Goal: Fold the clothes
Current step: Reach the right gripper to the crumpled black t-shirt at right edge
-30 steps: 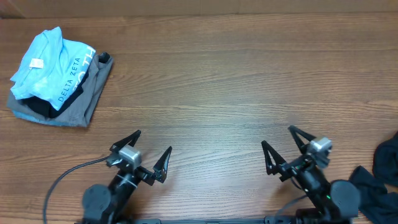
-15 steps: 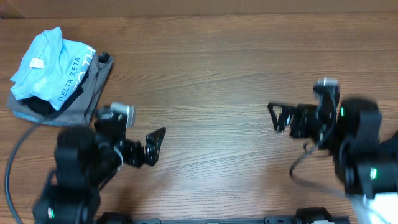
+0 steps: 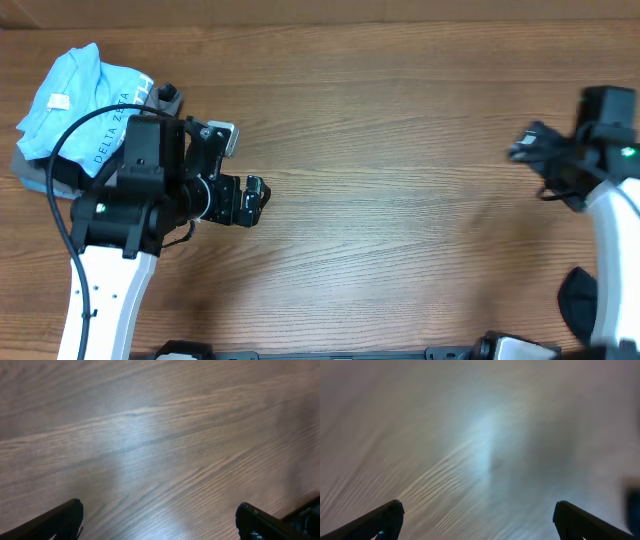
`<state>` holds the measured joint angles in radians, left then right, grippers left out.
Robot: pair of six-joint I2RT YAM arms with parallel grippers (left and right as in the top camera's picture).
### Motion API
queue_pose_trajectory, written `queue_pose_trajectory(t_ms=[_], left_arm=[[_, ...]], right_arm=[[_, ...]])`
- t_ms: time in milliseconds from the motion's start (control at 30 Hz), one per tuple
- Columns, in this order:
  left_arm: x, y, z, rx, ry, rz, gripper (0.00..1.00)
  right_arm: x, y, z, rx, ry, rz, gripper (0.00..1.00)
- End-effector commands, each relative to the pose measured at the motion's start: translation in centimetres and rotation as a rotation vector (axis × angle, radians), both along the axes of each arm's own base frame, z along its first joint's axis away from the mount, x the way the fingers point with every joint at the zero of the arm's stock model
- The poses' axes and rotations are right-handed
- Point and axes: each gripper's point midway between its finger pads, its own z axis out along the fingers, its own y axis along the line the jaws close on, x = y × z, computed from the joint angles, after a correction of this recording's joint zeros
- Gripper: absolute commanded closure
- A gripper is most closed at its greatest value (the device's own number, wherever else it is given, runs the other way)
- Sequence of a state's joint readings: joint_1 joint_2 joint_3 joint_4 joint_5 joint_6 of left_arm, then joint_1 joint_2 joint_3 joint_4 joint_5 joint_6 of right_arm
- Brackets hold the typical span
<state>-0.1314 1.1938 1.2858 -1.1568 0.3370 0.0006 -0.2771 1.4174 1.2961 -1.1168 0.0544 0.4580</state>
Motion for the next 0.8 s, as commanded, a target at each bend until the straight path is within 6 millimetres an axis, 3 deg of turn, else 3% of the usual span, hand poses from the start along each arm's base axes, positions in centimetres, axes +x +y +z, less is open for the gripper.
queue_pose_trajectory(t_ms=[0, 167, 300, 433, 633, 767], left_arm=[[0.1, -0.1, 0.5, 0.013, -0.009, -0.023, 0.0], [0.1, -0.1, 0.5, 0.016, -0.009, -0.022, 0.0], [-0.1, 0.0, 0.4, 0.017, -0.003, -0.022, 0.0], [0.1, -0.1, 0.5, 0.016, -0.009, -0.022, 0.0], [-0.2, 0.0, 0.3, 0.017, 0.003, -0.022, 0.0], [-0.4, 0.0, 0.2, 0.019, 0.013, -0.022, 0.0]], right_arm=[[-1.8, -7.0, -1.7, -0.011, 0.055, -0.352, 0.0], [-3.0, -14.6, -5.1, 0.028, 0.036, -0.62, 0.05], [-3.3, -18.0, -8.1, 0.033, 0.049, -0.693, 0.08], [-3.9, -20.3, -10.7, -0.043, 0.112, -0.727, 0.09], [-4.9, -22.6, -12.9, -0.125, 0.164, -0.773, 0.09], [-5.3, -22.8, -14.6, -0.111, 0.195, -0.782, 0.22]])
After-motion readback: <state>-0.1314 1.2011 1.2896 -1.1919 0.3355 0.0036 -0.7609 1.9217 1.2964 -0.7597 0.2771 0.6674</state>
